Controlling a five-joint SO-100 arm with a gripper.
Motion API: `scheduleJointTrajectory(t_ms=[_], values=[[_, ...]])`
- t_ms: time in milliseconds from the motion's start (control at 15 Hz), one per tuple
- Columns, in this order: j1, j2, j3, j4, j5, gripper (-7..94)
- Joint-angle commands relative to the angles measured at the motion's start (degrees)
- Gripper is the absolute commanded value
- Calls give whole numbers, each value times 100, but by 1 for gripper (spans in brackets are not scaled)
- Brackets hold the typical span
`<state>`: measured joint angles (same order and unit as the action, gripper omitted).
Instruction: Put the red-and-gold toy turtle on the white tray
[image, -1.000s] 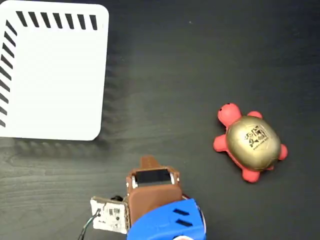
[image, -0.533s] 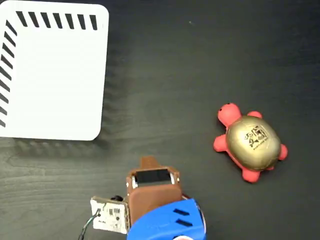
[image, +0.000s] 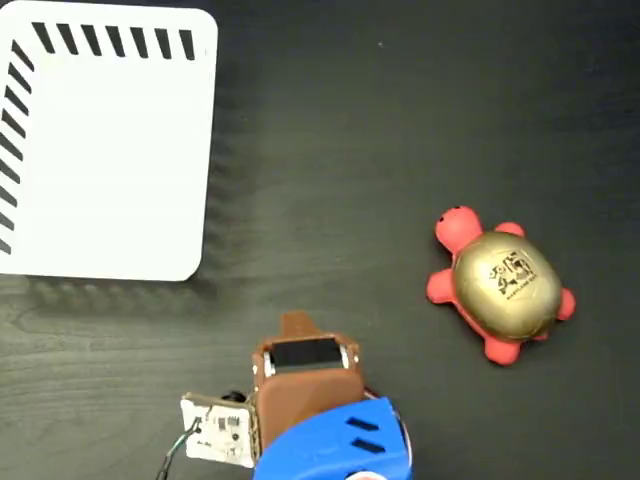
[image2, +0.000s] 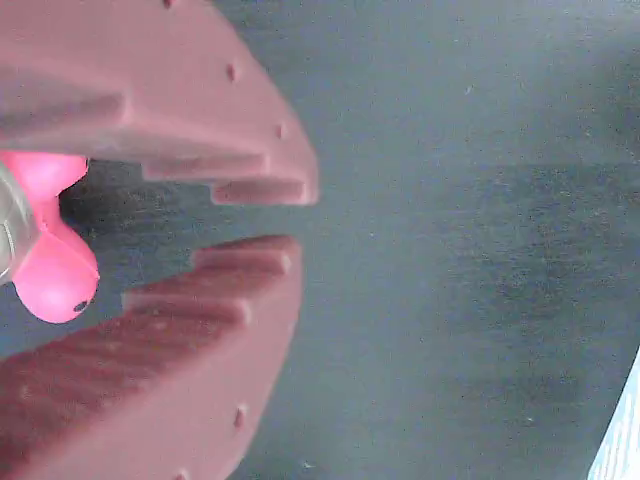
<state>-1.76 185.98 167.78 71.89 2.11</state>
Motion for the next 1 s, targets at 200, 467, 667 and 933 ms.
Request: scheduleJointTrajectory(t_ms=[200,467,667,933], values=[[-88,35,-44,70,44,0],[-132,18,-44,70,18,0],[-9,-1362,-703,-448,466,0],[1178,-4307,-3173,-79,923,0]])
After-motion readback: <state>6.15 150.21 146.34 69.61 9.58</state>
